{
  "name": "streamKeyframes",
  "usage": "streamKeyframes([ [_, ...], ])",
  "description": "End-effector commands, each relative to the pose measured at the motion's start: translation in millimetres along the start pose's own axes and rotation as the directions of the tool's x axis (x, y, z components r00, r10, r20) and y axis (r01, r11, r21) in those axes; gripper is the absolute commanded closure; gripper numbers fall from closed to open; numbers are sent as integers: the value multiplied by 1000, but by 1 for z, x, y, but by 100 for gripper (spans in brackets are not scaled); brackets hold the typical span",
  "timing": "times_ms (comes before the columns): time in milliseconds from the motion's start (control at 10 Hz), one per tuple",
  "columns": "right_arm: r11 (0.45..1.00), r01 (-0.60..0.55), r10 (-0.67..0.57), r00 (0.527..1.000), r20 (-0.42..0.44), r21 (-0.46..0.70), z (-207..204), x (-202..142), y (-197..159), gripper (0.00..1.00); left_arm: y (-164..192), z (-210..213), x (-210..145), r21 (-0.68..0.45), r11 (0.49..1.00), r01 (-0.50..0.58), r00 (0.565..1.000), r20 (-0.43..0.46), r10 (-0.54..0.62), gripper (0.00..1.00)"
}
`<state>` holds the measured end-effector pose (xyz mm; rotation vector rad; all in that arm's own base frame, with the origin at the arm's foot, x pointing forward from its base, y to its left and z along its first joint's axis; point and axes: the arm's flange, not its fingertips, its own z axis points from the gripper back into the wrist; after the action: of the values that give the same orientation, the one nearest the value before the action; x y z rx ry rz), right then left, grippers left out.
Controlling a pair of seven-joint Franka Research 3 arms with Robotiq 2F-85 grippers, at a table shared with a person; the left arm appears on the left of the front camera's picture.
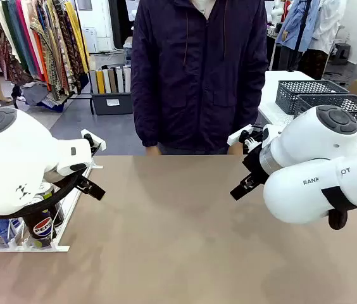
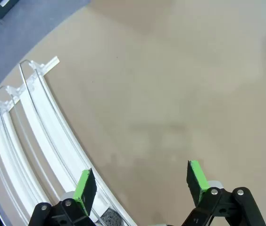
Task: Retrieve and store the cans from the dispenser.
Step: Pick up one can from the Automatic Can Dispenser and place it in the middle of the table.
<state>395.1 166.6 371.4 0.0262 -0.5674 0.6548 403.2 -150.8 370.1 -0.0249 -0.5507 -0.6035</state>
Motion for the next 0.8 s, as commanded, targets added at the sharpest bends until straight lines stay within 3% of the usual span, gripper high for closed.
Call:
streamKeyframes([
  [0,1000,0,0,1000,0,0,0,0,0,0,0,0,0,0,1000,0,1000,1,0,0],
  [700,1000,0,0,1000,0,0,0,0,0,0,0,0,0,0,1000,0,1000,1,0,0],
])
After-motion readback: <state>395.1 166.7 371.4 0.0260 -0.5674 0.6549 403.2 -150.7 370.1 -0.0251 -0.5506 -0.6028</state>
